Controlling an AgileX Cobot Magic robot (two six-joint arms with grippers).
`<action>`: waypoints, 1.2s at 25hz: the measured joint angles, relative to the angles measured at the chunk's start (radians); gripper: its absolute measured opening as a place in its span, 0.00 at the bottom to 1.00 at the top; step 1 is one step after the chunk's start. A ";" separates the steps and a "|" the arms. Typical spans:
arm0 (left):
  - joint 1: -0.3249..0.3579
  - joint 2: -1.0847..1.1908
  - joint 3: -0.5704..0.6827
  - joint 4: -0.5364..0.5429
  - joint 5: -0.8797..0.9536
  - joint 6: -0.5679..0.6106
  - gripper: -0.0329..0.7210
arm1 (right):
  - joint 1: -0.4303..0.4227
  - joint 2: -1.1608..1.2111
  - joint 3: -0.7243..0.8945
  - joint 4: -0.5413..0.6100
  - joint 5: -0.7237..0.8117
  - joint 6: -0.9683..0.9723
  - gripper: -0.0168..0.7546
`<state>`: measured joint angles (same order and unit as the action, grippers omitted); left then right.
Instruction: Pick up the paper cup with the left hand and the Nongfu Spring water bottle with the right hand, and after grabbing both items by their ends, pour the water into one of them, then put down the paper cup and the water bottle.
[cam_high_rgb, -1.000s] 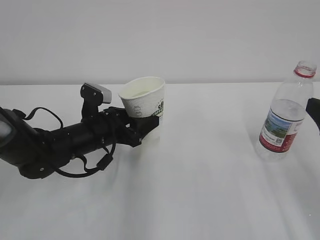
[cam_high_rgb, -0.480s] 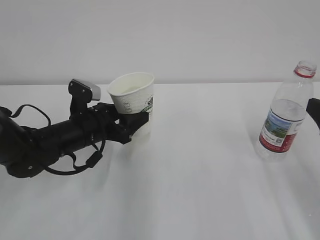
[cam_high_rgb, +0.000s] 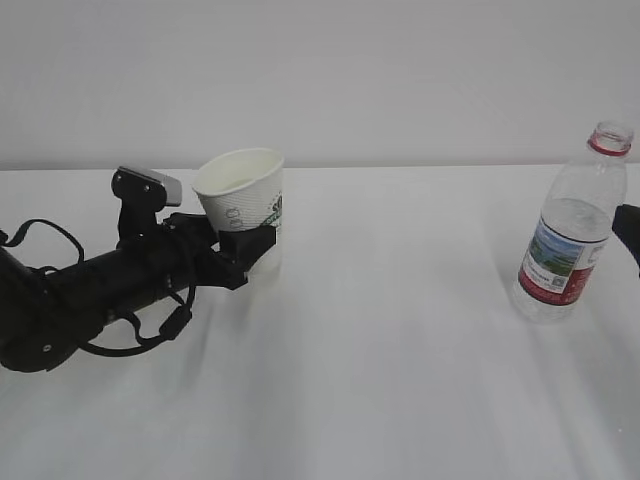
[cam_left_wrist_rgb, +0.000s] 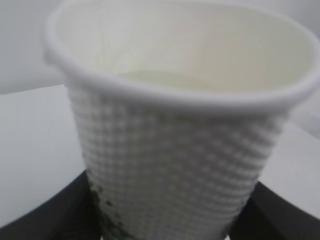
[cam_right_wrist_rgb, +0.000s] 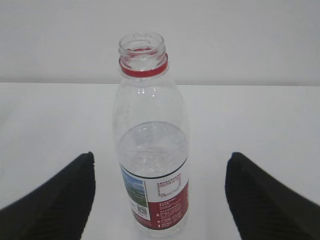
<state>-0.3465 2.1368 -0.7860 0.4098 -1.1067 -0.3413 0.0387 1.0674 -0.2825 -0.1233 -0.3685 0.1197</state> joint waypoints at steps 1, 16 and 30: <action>0.002 0.000 0.002 -0.002 0.000 0.002 0.68 | 0.000 0.000 0.000 0.000 0.002 0.000 0.81; 0.105 -0.025 0.040 -0.046 0.000 0.072 0.68 | 0.000 0.028 0.000 0.002 0.014 0.000 0.81; 0.107 -0.046 0.080 -0.204 0.000 0.123 0.68 | 0.000 0.032 0.000 0.002 0.010 0.000 0.81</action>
<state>-0.2398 2.0909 -0.7056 0.2056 -1.1067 -0.2180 0.0387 1.0995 -0.2825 -0.1216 -0.3587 0.1197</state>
